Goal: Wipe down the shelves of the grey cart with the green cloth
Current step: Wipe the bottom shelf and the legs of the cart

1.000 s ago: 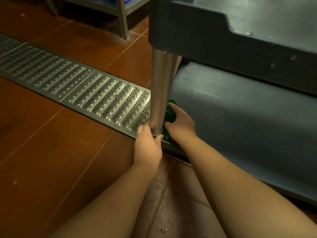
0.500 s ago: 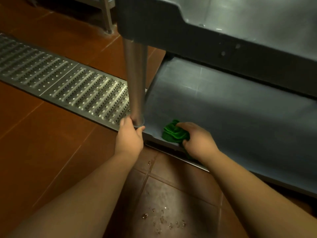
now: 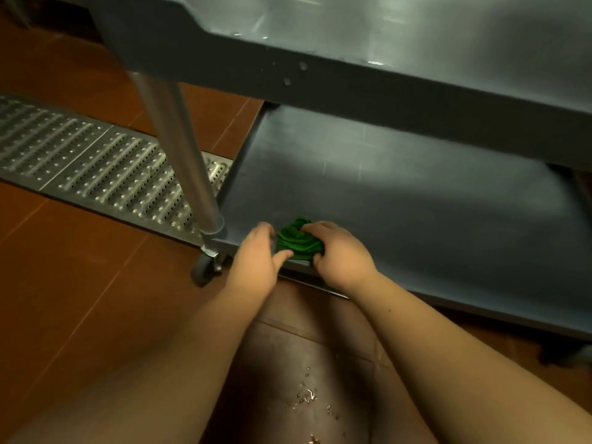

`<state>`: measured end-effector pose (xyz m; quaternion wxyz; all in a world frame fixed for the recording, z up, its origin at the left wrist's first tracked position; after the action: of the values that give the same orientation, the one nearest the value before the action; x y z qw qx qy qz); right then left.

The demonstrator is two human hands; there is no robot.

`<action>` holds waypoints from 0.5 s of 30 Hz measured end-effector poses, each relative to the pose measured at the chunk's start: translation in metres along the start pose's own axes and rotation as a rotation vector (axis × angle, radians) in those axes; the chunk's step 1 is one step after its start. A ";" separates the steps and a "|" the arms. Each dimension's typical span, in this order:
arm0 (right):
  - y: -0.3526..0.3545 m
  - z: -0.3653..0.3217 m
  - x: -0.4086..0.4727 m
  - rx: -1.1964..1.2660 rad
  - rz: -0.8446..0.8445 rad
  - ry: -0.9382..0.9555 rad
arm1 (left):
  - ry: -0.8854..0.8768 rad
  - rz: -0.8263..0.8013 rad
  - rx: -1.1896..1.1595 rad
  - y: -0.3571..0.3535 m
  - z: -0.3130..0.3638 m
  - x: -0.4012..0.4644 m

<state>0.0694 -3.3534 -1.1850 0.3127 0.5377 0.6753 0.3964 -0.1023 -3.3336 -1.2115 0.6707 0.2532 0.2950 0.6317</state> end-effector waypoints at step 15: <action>0.058 0.100 -0.098 -0.079 0.097 -0.096 | -0.200 -0.058 0.082 -0.110 0.106 -0.063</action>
<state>0.2038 -3.4229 -1.1839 0.3462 0.5754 0.6165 0.4110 0.0490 -3.4009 -1.2113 0.7039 0.3337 0.2595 0.5708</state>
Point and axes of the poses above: each hand's wrist, its own x-axis towards the middle knuckle, its own y-axis out of the back of the hand, z = x × y, the point moved 1 cm from there along x, towards the middle knuckle, and after that the axes turned 11 degrees about y, right-handed, at the moved point
